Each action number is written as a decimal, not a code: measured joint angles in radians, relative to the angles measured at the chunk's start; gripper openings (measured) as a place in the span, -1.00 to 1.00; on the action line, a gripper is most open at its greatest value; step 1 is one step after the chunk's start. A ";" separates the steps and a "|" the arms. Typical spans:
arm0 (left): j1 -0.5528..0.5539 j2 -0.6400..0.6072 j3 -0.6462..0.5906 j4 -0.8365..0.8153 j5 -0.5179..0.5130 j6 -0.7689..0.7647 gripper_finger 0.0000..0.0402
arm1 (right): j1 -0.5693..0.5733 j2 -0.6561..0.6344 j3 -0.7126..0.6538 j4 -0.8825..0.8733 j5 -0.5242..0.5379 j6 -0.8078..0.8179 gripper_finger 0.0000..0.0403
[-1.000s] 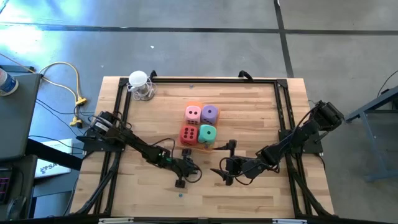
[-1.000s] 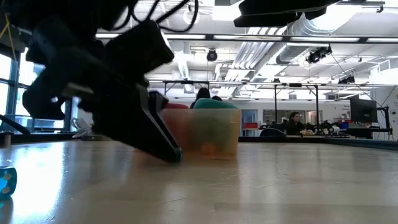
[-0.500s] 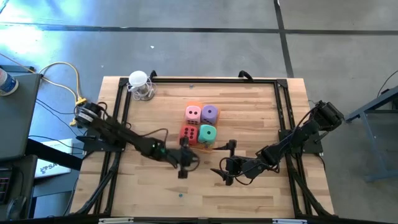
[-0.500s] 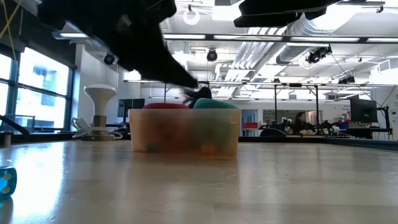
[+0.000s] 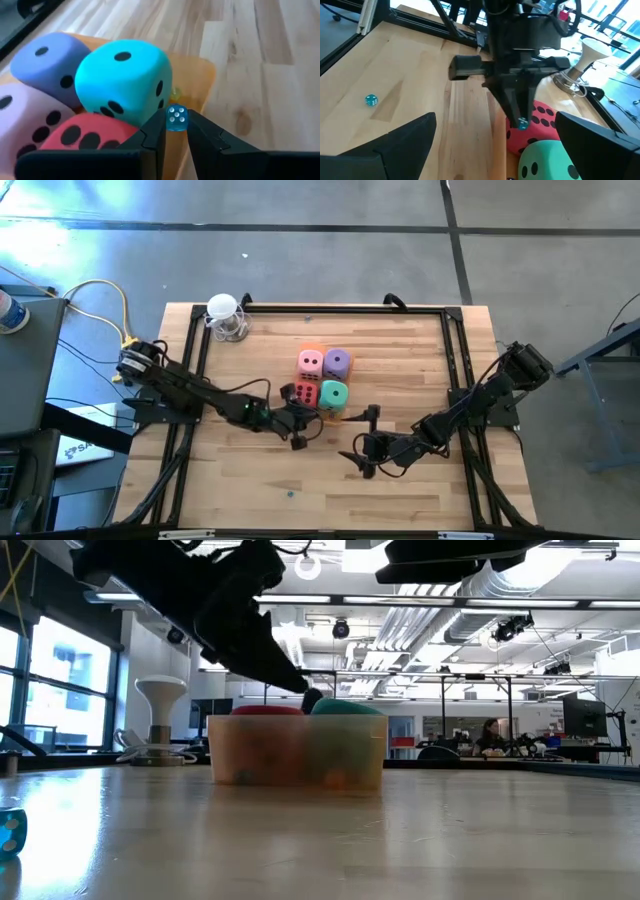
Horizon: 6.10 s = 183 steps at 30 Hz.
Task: Pick & Place Dice
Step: Put the middle small light blue die into the orange bin, then put the bottom small light blue die into the orange bin
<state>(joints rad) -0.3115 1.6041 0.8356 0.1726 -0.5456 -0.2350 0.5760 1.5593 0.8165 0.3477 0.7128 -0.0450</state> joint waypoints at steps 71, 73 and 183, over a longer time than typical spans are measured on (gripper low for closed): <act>-0.020 0.016 0.000 0.026 -0.075 0.048 0.05 | -0.317 0.230 0.000 0.216 -0.173 0.054 0.99; -0.038 0.015 0.000 0.037 -0.051 0.018 0.05 | -0.280 0.216 0.000 0.227 -0.146 -0.002 0.99; -0.310 0.213 -0.001 0.110 0.602 0.187 -0.19 | -0.057 0.137 0.000 0.262 0.087 -0.132 0.99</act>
<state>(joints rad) -0.6216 1.8168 0.8349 0.2826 0.0561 -0.0483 0.5190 1.6958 0.8169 0.6102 0.8001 -0.1768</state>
